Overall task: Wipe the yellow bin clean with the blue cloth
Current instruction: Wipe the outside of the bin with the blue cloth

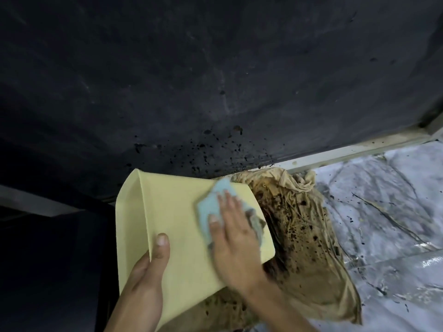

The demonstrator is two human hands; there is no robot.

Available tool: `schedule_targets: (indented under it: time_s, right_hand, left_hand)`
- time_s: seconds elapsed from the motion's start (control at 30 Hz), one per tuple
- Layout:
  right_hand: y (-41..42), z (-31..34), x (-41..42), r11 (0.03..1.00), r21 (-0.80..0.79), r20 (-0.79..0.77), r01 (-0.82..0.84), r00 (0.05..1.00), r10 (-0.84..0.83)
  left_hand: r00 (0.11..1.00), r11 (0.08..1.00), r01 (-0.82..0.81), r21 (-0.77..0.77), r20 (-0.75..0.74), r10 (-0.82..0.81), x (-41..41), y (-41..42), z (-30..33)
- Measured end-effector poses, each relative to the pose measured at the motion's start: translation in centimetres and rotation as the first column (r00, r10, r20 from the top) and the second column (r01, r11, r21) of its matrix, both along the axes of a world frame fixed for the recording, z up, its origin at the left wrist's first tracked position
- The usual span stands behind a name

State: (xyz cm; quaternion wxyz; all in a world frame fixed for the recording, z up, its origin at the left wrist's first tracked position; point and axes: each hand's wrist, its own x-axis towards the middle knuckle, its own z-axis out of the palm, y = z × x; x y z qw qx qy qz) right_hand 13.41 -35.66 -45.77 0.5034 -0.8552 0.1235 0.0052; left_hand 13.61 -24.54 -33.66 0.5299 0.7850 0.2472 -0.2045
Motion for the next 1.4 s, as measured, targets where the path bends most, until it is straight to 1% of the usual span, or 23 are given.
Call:
schedule_targets:
  time_s: [0.1, 0.17, 0.2, 0.27, 0.33, 0.37, 0.43, 0.47, 0.57, 0.67, 0.7, 0.77, 0.8, 0.87, 0.9, 1.0, 1.03, 1.1, 1.13, 1.23, 1.3, 1.37, 1.4]
  right_hand:
    - [3.5, 3.0, -2.4, 0.969, -0.034, 0.214, -0.244, 0.946, 0.245]
    - [2.7, 1.5, -3.8, 0.941, -0.138, 0.326, -0.31, 0.883, 0.339]
    - [1.5, 0.0, -4.4, 0.932, -0.171, 0.343, -0.321, 0.867, 0.362]
    - [-1.0, -2.9, -5.3, 0.926, -0.195, 0.296, -0.322, 0.881, 0.369]
    - [-3.0, -4.8, -5.6, 0.952, -0.17, 0.247, -0.255, 0.924, 0.292]
    - [-3.6, -5.3, -5.5, 0.972, -0.108, 0.217, -0.209, 0.949, 0.229]
    - [-4.4, -5.5, -5.5, 0.991, 0.02, 0.191, -0.129, 0.974, 0.122]
    - [-4.8, -5.5, -5.6, 0.993, 0.061, 0.192, -0.104, 0.977, 0.09]
    - [-5.8, -5.5, -5.5, 0.984, 0.157, 0.181, -0.084, 0.982, 0.055]
    - [-6.3, -4.3, -4.9, 0.952, 0.303, 0.156, 0.04, 0.983, -0.092]
    - [-6.4, -3.4, -4.6, 0.94, 0.333, 0.161, 0.071, 0.978, -0.131]
    - [-6.6, -1.3, -4.2, 0.914, 0.389, 0.205, 0.113, 0.957, -0.205]
    - [-6.7, -0.1, -4.3, 0.888, 0.439, 0.221, 0.133, 0.943, -0.25]
    - [-7.2, 1.8, -4.6, 0.85, 0.502, 0.258, 0.158, 0.911, -0.322]
    - [-7.2, 2.6, -4.9, 0.851, 0.503, 0.275, 0.151, 0.906, -0.323]
    - [-6.1, 4.0, -5.4, 0.892, 0.451, 0.282, 0.037, 0.942, -0.182]
    - [-5.5, 4.2, -5.3, 0.922, 0.388, 0.288, -0.012, 0.951, -0.109]
    - [-4.2, 4.3, -4.4, 0.985, 0.142, 0.317, -0.092, 0.947, 0.043]
    - [-3.6, 4.8, -3.5, 0.99, 0.045, 0.309, -0.131, 0.945, 0.111]
    - [-2.2, 7.7, -0.9, 0.956, -0.064, 0.284, -0.286, 0.913, 0.292]
    - [-1.6, 8.5, -0.1, 0.921, -0.136, 0.259, -0.364, 0.885, 0.388]
    - [-2.5, 7.8, -0.3, 0.907, -0.195, 0.191, -0.374, 0.892, 0.409]
    - [-3.5, 6.8, -0.6, 0.915, -0.213, 0.148, -0.343, 0.914, 0.378]
  left_hand:
    - [0.999, 0.999, -0.036, -0.017, 0.03, 0.037, -0.4, 0.4, 0.0]
    - [0.996, 0.997, -0.069, -0.046, 0.044, 0.072, -0.4, 0.9, -0.1]
    - [0.993, 0.994, -0.107, -0.036, 0.041, 0.108, -0.2, 1.2, -0.1]
    - [0.988, 0.99, -0.141, -0.032, 0.058, 0.143, 0.5, 1.8, 0.3]
    - [0.994, 0.986, -0.104, -0.132, -0.004, 0.105, 1.9, 2.3, 0.6]
    - [0.994, 0.978, -0.1, -0.184, -0.062, 0.09, 3.0, 2.5, 1.0]
    - [0.989, 0.976, -0.027, -0.215, -0.148, -0.006, 5.6, 2.3, 1.7]
    - [0.985, 0.981, 0.008, -0.195, -0.166, -0.042, 6.9, 1.9, 1.9]
    - [0.991, 0.969, 0.096, -0.226, -0.073, -0.115, 9.3, 0.8, 2.9]
    - [0.984, 0.983, 0.178, -0.047, -0.017, -0.179, 9.6, 0.3, 2.3]
    - [0.986, 0.986, 0.167, 0.008, -0.014, -0.167, 9.0, 0.1, 2.6]
    - [0.988, 0.99, 0.138, -0.021, -0.072, -0.139, 7.3, -0.2, 2.7]
    - [0.984, 0.988, 0.137, -0.076, -0.104, -0.144, 6.2, 0.3, 2.6]
    - [0.984, 0.977, 0.122, -0.176, -0.108, -0.142, 3.6, 1.3, 2.5]
    - [0.983, 0.972, 0.124, -0.2, -0.109, -0.148, 2.5, 1.6, 2.7]
    - [0.987, 0.977, 0.088, -0.195, -0.115, -0.112, 0.6, 1.9, 1.8]
    - [0.992, 0.976, 0.059, -0.21, -0.101, -0.081, 0.3, 1.8, 1.9]
    - [0.994, 0.97, 0.007, -0.245, -0.103, -0.033, -0.2, 1.7, 1.8]
    - [0.995, 0.962, 0.013, -0.271, -0.087, -0.038, -0.3, 1.8, 1.6]
    - [0.988, 0.951, 0.153, -0.27, 0.031, -0.15, -1.0, 1.8, 1.8]
    - [0.978, 0.938, 0.21, -0.274, 0.076, -0.196, -1.4, 1.7, 1.7]
    - [0.98, 0.93, 0.2, -0.308, 0.063, -0.19, -1.7, 1.6, 1.6]
    - [0.985, 0.925, 0.173, -0.338, 0.042, -0.169, -1.7, 1.7, 1.5]
